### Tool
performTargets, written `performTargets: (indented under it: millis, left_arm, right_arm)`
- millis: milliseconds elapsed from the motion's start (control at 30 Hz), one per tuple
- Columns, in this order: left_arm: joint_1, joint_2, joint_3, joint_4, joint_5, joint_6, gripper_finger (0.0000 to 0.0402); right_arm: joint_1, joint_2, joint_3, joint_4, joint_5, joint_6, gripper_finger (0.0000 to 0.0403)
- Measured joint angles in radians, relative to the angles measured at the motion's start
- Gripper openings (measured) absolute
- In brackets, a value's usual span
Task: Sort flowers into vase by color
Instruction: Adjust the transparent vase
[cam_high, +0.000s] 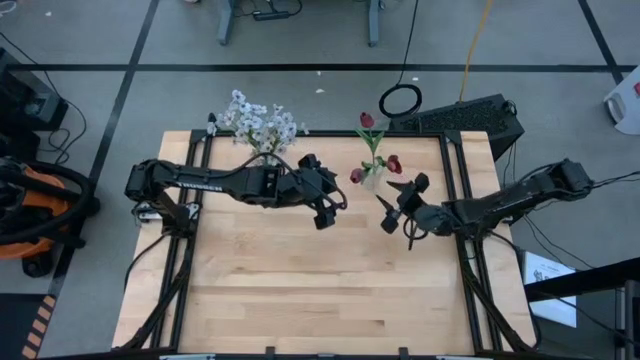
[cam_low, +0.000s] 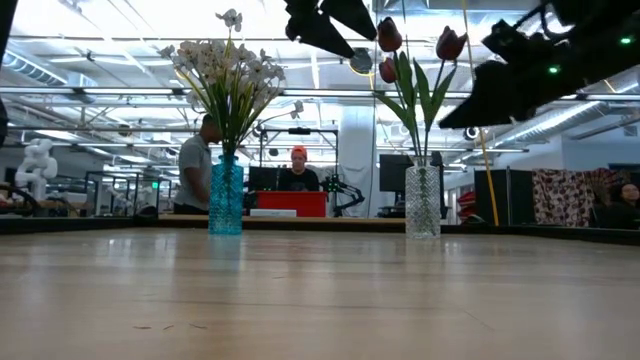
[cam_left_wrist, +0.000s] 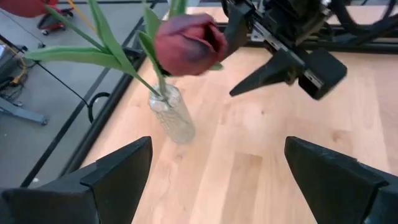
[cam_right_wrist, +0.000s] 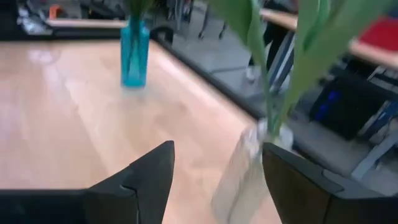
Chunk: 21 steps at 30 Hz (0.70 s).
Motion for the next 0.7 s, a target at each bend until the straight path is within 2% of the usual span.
performTargets:
  millis: [133,233,400,567,700]
  left_arm:
    - [-0.041,0.0,0.0,-0.004,-0.001,-0.015,0.0372]
    - [-0.074,0.0,0.0,-0.007,-0.002,-0.018,0.0372]
    - [-0.121,0.0,0.0,-0.058,-0.056,-0.059,0.0372]
    - [-0.168,0.003,-0.047,-0.056,-0.072,-0.137,0.0372]
    - [-0.197,0.006,-0.141,0.008,-0.076,-0.195,0.0372]
  right_arm:
    - [0.043,-0.039,-0.003,-0.188,0.0,0.153,0.0233]
    - [0.056,-0.037,-0.056,-0.176,-0.001,0.218,0.0232]
    - [0.047,-0.003,-0.22,0.078,-0.019,0.265,0.0216]
    - [0.01,0.039,-0.347,0.421,-0.022,0.187,0.0177]
    - [-0.043,0.07,-0.334,0.474,-0.04,0.129,0.0133]
